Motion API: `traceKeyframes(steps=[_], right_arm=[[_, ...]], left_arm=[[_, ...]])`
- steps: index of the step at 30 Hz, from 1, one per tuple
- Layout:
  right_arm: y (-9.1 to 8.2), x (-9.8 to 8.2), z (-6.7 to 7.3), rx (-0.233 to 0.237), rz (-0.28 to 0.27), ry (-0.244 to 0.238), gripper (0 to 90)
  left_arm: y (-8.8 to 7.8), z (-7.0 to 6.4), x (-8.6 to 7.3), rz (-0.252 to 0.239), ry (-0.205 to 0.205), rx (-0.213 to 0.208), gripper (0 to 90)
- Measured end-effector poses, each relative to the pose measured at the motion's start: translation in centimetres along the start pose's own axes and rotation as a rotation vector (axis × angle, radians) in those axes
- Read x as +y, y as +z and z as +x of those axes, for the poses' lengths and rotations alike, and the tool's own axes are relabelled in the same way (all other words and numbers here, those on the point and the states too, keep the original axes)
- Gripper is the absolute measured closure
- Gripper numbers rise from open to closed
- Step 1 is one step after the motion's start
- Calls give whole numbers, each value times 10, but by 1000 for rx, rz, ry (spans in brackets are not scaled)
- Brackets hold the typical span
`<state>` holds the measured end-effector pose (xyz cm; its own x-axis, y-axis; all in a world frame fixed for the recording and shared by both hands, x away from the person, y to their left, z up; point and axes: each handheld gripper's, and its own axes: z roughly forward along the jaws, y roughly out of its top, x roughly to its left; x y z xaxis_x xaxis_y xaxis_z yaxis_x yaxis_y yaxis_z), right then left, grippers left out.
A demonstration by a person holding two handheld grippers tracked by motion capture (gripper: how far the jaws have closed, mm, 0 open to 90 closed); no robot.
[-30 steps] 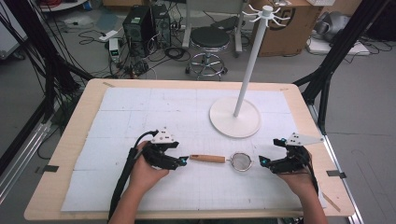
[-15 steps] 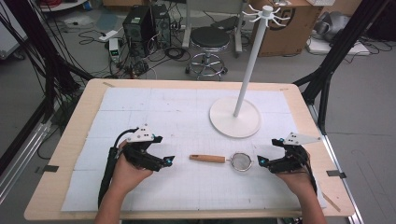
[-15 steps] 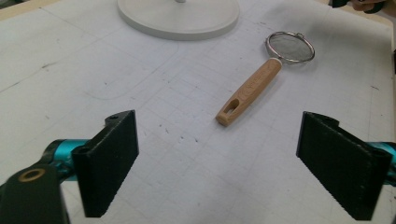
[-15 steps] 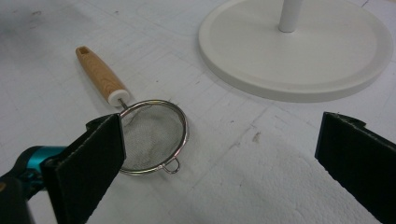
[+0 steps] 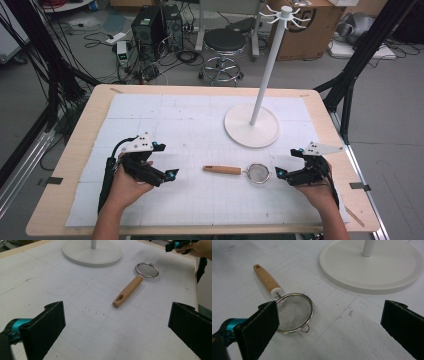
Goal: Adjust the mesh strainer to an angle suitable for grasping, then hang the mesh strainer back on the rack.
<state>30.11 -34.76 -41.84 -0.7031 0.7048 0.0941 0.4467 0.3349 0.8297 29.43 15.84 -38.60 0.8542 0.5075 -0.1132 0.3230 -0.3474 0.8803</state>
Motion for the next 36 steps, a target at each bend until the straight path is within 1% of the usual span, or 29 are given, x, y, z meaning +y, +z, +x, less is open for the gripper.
traceKeyframes(steps=[5,8,9,12,14,17,20,22,28,32,33,35,36], right_arm=[[-1,1,1,8,-5,0,5],[-1,1,1,5,-4,-2,5],[-1,1,2,6,-5,-3,5],[-2,2,4,16,-9,-1,5],[-1,4,6,22,-13,-13,5],[2,11,11,32,-13,-36,5],[6,19,17,48,-10,-55,5],[10,26,21,56,1,-76,5],[22,46,32,74,35,-136,5],[34,60,39,96,83,-164,6],[38,63,41,100,97,-172,6],[45,67,44,104,134,-179,11],[49,70,45,111,149,-191,52]], left_arm=[[-3,0,1,-9,3,9,16],[-4,2,1,-6,5,19,16],[-4,2,0,-11,-3,25,16],[-8,2,-1,-15,-1,34,16],[-10,3,-1,-28,-7,36,16],[-12,4,-1,-28,-10,52,16],[-16,4,-2,-31,-10,54,16],[-18,5,-3,-33,-9,62,16],[-23,6,-3,-46,-13,58,16],[-25,6,-4,-51,-18,56,16],[-26,6,-4,-52,-18,62,16],[-27,7,-4,-56,-21,60,16],[-28,7,-4,-58,-22,61,16]])
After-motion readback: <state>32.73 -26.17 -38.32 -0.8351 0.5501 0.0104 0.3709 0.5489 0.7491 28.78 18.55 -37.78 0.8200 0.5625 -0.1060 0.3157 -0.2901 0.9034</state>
